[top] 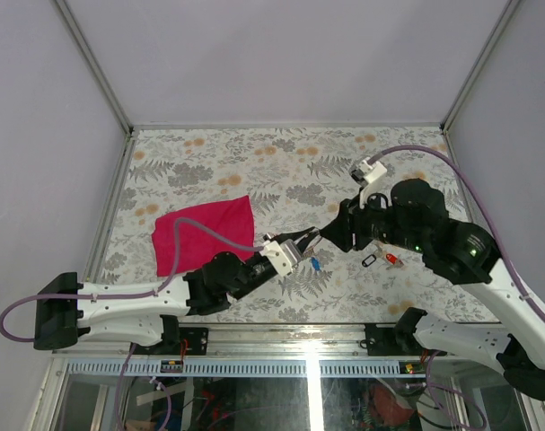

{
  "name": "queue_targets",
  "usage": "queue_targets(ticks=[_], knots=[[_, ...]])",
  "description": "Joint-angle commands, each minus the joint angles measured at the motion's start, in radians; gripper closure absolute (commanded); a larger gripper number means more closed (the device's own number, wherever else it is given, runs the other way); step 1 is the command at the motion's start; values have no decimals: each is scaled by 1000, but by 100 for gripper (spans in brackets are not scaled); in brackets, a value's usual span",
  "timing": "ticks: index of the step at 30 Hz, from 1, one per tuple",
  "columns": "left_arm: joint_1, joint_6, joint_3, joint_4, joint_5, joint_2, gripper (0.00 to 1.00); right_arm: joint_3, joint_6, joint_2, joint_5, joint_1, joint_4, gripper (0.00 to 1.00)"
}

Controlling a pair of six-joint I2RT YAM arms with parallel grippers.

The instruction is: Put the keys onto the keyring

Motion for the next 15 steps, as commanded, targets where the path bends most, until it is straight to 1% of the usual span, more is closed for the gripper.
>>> queue_targets(ticks=[1, 6, 8, 15], knots=[[-7, -10, -4, 108, -47, -14, 100, -23, -25, -63, 49, 3, 102, 55], [-6, -23, 15, 71, -73, -7, 100, -52, -29, -83, 55, 1, 131, 61], [-6, -26, 16, 70, -79, -5, 100, -59, -25, -84, 46, 2, 143, 61], [-6, -53, 33, 50, -95, 2, 100, -67, -11, -63, 18, 2, 167, 57]])
